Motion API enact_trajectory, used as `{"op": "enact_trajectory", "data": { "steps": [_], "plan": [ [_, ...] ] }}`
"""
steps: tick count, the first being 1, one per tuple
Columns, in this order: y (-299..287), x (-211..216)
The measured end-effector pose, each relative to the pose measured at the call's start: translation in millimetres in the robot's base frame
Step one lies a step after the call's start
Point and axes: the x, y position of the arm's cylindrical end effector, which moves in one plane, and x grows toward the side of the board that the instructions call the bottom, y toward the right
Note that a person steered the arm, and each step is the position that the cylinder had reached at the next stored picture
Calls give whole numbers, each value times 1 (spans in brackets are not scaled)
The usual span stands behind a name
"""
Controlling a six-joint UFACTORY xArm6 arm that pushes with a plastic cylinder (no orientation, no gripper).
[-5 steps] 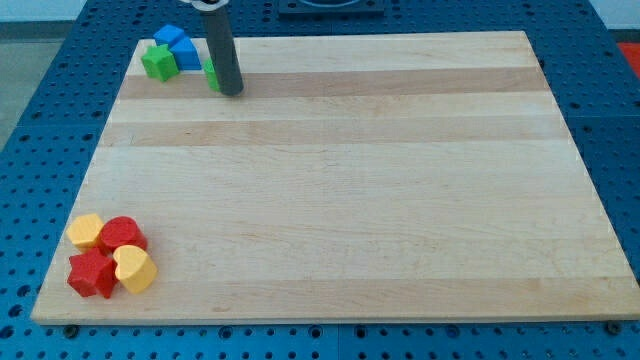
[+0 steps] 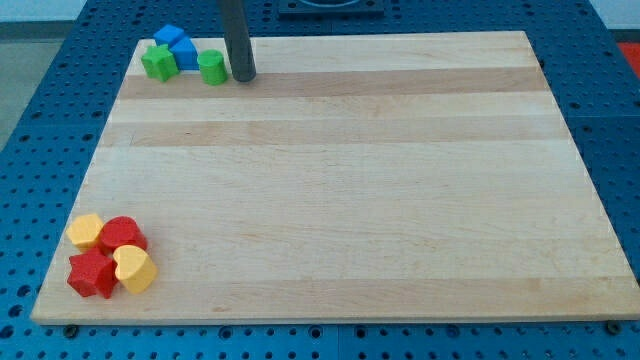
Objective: Place the green circle into the green star
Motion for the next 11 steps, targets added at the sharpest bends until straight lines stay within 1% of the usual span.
{"op": "enact_trajectory", "data": {
  "steps": [1, 3, 4, 7, 8, 9, 11],
  "plan": [
    [-5, 0],
    [-5, -20],
    [-7, -22],
    [-24, -10],
    [-18, 10],
    [-20, 15],
    [-64, 15]
  ]
}}
